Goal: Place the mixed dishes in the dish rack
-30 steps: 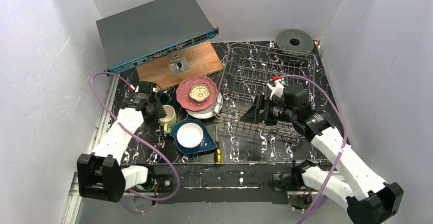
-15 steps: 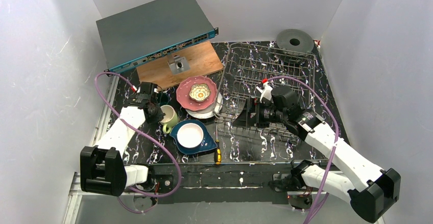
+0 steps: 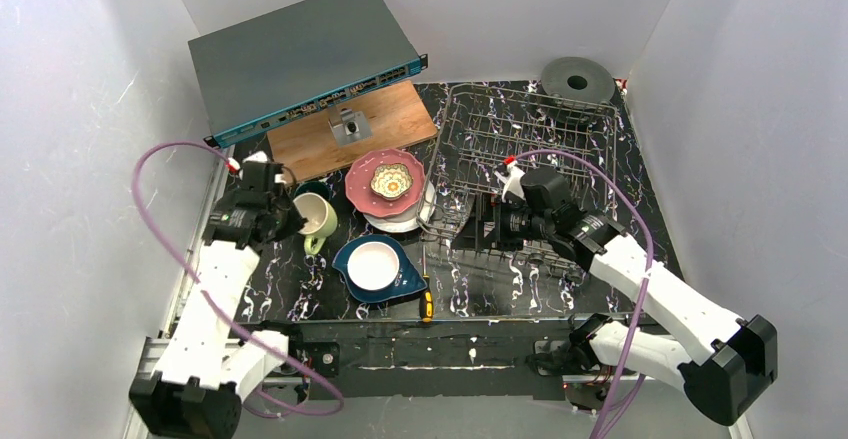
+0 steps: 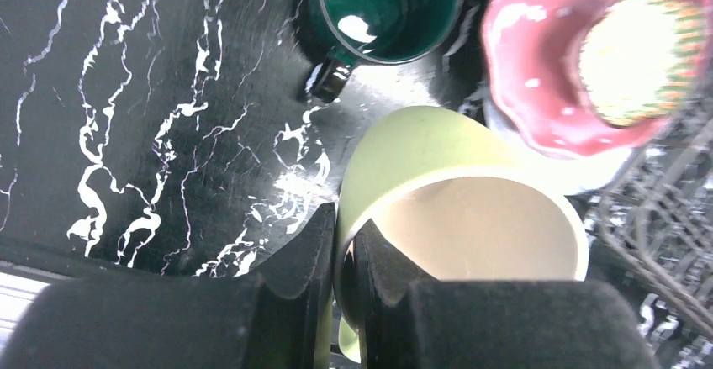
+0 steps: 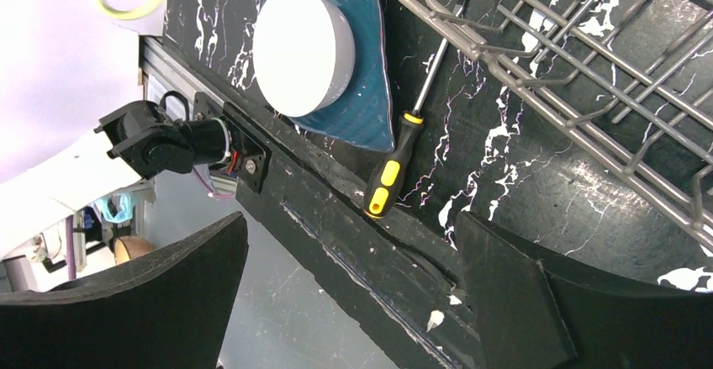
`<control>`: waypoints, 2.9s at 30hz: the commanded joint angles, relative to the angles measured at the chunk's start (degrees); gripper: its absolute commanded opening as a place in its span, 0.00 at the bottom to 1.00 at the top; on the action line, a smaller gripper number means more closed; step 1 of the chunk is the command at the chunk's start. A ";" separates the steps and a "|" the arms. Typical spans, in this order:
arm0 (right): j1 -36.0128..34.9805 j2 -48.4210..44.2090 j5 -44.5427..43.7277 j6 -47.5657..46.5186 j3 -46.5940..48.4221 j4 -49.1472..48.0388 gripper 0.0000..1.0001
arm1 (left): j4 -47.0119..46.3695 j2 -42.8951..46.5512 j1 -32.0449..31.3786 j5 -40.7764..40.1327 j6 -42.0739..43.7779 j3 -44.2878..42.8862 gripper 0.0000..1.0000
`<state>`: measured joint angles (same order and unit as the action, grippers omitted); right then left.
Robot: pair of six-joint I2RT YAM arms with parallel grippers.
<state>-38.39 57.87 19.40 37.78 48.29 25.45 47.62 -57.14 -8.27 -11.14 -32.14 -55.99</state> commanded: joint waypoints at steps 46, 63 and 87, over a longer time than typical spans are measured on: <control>-25.29 17.36 -0.16 15.65 13.20 -50.34 0.50 | -76.82 36.75 0.01 49.54 -67.60 34.89 0.00; -25.60 14.13 -11.97 15.11 11.96 -41.14 0.01 | -35.65 41.80 0.01 48.70 -50.45 26.76 0.74; -0.49 6.32 -45.32 -2.95 12.66 0.50 0.01 | 0.30 31.54 0.01 40.69 -24.58 11.11 0.98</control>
<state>-43.64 65.98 -17.04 41.43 56.47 26.48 44.47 -23.99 -8.05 30.52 -61.47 -41.56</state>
